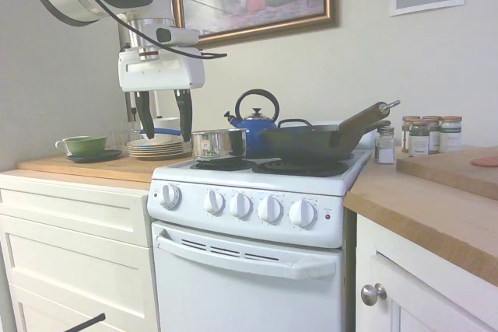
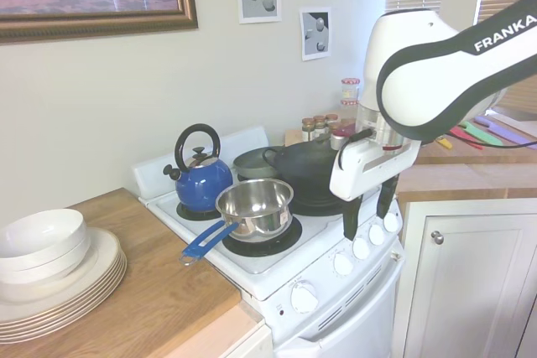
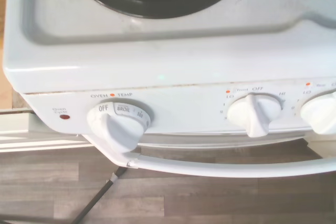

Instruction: Turn on the stove on the bottom left

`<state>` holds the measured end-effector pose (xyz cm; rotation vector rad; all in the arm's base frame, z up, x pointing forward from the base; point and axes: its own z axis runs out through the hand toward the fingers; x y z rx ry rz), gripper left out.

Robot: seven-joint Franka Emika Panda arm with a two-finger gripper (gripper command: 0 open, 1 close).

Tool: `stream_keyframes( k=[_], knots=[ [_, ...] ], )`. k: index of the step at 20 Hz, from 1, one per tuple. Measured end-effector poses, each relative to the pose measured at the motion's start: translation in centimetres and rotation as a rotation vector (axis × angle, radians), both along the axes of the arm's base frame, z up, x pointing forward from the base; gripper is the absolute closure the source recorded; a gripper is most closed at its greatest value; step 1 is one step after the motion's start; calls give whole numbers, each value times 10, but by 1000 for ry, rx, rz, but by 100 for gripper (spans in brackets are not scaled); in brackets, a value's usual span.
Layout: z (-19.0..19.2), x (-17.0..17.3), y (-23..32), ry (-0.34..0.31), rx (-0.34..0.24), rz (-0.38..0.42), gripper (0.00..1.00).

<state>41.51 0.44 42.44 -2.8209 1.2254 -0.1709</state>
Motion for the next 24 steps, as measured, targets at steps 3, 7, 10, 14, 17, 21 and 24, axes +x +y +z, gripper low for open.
stream_keyframes(
  k=[3, 7, 10, 14, 17, 21, 24],
  knots=[
    [-8, 3, -3, 11, 1, -5, 0],
    [-22, 10, -7, 26, 2, -13, 0],
    [-35, 18, -10, 38, 1, -23, 0],
    [-49, 32, -20, 48, -7, -50, 0],
    [-62, 43, -27, 59, -12, -68, 0],
    [-77, 58, -35, 75, -13, -83, 0],
    [-83, 66, -41, 81, -11, -92, 0]
  ],
)
